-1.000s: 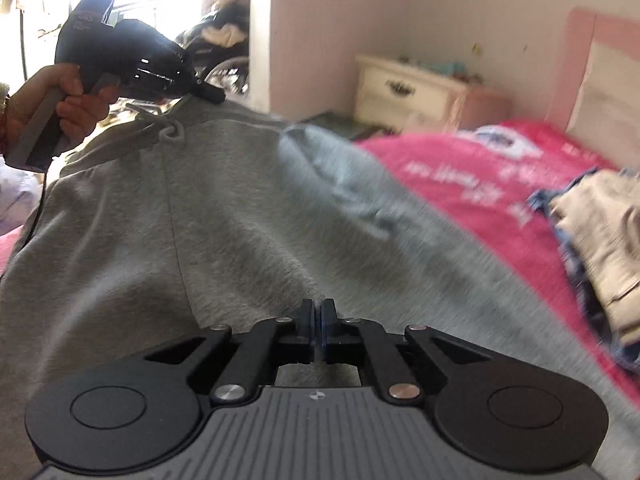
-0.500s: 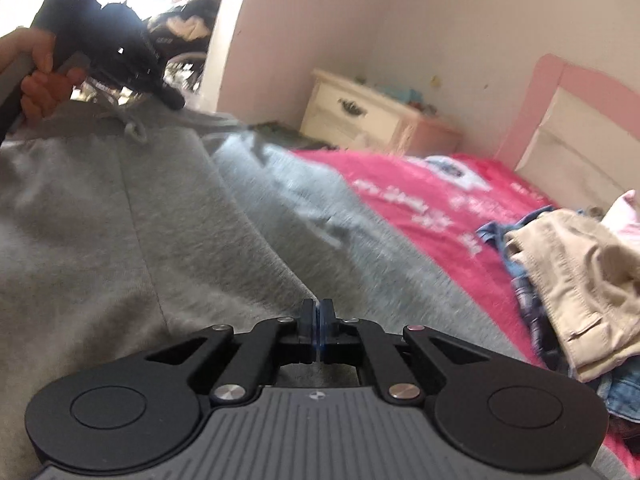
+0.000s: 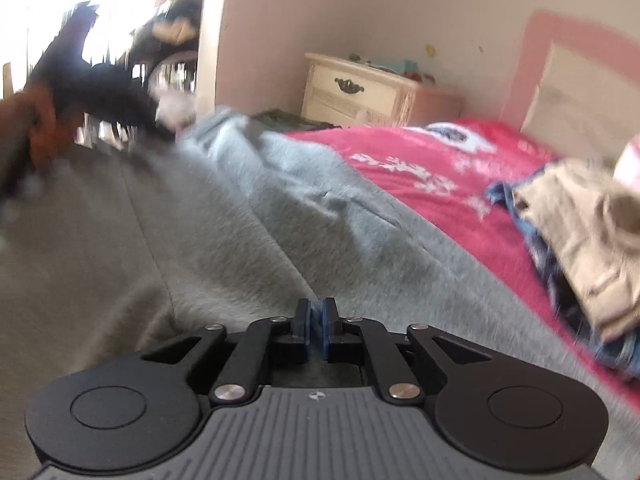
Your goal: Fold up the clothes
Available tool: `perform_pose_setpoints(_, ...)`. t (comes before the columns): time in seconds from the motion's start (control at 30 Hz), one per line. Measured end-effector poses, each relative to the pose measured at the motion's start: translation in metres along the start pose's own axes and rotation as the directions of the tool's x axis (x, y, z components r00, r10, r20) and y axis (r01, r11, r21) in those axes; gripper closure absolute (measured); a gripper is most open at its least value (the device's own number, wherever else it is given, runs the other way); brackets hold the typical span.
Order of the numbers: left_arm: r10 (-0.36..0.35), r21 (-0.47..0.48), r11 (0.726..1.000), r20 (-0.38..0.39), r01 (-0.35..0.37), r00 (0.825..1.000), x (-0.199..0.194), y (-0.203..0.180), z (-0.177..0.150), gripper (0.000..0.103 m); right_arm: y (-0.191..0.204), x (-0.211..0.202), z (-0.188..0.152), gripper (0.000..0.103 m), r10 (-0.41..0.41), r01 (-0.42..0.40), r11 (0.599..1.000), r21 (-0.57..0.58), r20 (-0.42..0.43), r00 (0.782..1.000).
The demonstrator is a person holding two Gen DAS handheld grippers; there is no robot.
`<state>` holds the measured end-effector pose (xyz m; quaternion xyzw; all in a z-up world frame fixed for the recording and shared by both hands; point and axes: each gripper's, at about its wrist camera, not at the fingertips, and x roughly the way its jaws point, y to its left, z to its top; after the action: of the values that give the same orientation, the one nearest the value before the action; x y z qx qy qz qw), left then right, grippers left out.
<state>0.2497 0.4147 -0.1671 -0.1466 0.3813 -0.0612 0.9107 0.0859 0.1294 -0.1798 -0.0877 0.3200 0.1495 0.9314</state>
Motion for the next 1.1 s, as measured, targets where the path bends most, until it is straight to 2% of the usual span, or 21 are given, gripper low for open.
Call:
perform_pose_setpoints(0.07, -0.012, -0.009, 1.000, -0.001, 0.012, 1.000, -0.009, 0.001, 0.007, 0.078, -0.015, -0.013, 0.001, 0.091, 0.056, -0.058, 0.995, 0.081, 0.024, 0.998)
perform_pose_setpoints(0.13, -0.024, -0.014, 1.000, 0.000, 0.024, 1.000, -0.019, 0.001, 0.014, 0.073, -0.020, -0.015, -0.001, 0.091, 0.089, -0.090, 0.992, 0.092, 0.022, 0.996)
perform_pose_setpoints(0.23, -0.007, 0.022, 1.000, -0.027, 0.008, 1.000, -0.037, -0.003, 0.024, 0.069, -0.014, 0.008, -0.011, 0.091, 0.082, -0.079, 0.995, 0.053, -0.070, 0.994)
perform_pose_setpoints(0.33, 0.013, 0.061, 0.998, -0.056, -0.010, 0.998, -0.056, -0.008, 0.033, 0.061, -0.016, 0.010, -0.011, 0.091, 0.088, -0.084, 0.993, 0.079, -0.056, 0.994)
perform_pose_setpoints(0.37, 0.055, 0.092, 0.995, -0.091, -0.046, 0.994, -0.060, -0.011, 0.035, 0.059, -0.019, 0.007, -0.009, 0.090, 0.096, -0.091, 0.991, 0.098, -0.053, 0.994)
perform_pose_setpoints(0.4, 0.108, 0.132, 0.987, -0.128, -0.091, 0.986, -0.065, -0.013, 0.033, 0.058, -0.022, 0.001, -0.008, 0.090, 0.110, -0.104, 0.987, 0.120, -0.043, 0.993)
perform_pose_setpoints(0.47, 0.219, 0.219, 0.960, -0.194, -0.176, 0.956, -0.074, -0.017, 0.028, 0.058, -0.032, -0.019, -0.009, 0.090, 0.152, -0.149, 0.975, 0.168, -0.006, 0.988)
perform_pose_setpoints(0.6, 0.257, 0.224, 0.953, -0.255, -0.202, 0.932, -0.100, -0.009, 0.008, 0.056, -0.048, -0.069, -0.021, 0.089, 0.251, -0.253, 0.945, 0.206, 0.036, 0.967)
perform_pose_setpoints(0.7, 0.289, 0.211, 0.949, -0.275, -0.236, 0.917, -0.114, -0.002, -0.008, 0.054, -0.059, -0.110, -0.038, 0.086, 0.286, -0.290, 0.936, 0.198, 0.052, 0.957)
perform_pose_setpoints(0.77, 0.304, 0.197, 0.947, -0.294, -0.254, 0.906, -0.121, 0.002, -0.019, 0.053, -0.062, -0.139, -0.054, 0.086, 0.327, -0.328, 0.922, 0.207, 0.043, 0.944)
perform_pose_setpoints(0.87, 0.345, 0.256, 0.928, -0.311, -0.272, 0.886, -0.120, -0.001, -0.033, 0.054, -0.049, -0.170, -0.076, 0.086, 0.382, -0.373, 0.911, 0.175, -0.020, 0.924)
perform_pose_setpoints(0.93, 0.434, 0.381, 0.871, -0.299, -0.311, 0.850, -0.112, -0.006, -0.048, 0.053, -0.032, -0.186, -0.090, 0.087, 0.401, -0.389, 0.912, 0.130, -0.079, 0.913)
perform_pose_setpoints(0.97, 0.480, 0.446, 0.833, -0.287, -0.328, 0.829, -0.107, -0.008, -0.056, 0.053, -0.024, -0.191, -0.097, 0.087, 0.399, -0.388, 0.915, 0.107, -0.108, 0.911)
perform_pose_setpoints(1.0, 0.510, 0.494, 0.802, -0.276, -0.335, 0.815, -0.102, -0.011, -0.063, 0.052, -0.018, -0.192, -0.104, 0.087, 0.380, -0.371, 0.924, 0.089, -0.135, 0.915)
perform_pose_setpoints(1.1, 0.555, 0.570, 0.743, -0.231, -0.351, 0.799, -0.092, -0.019, -0.072, 0.049, -0.003, -0.183, -0.127, 0.087, 0.277, -0.279, 0.960, 0.022, -0.228, 0.934)
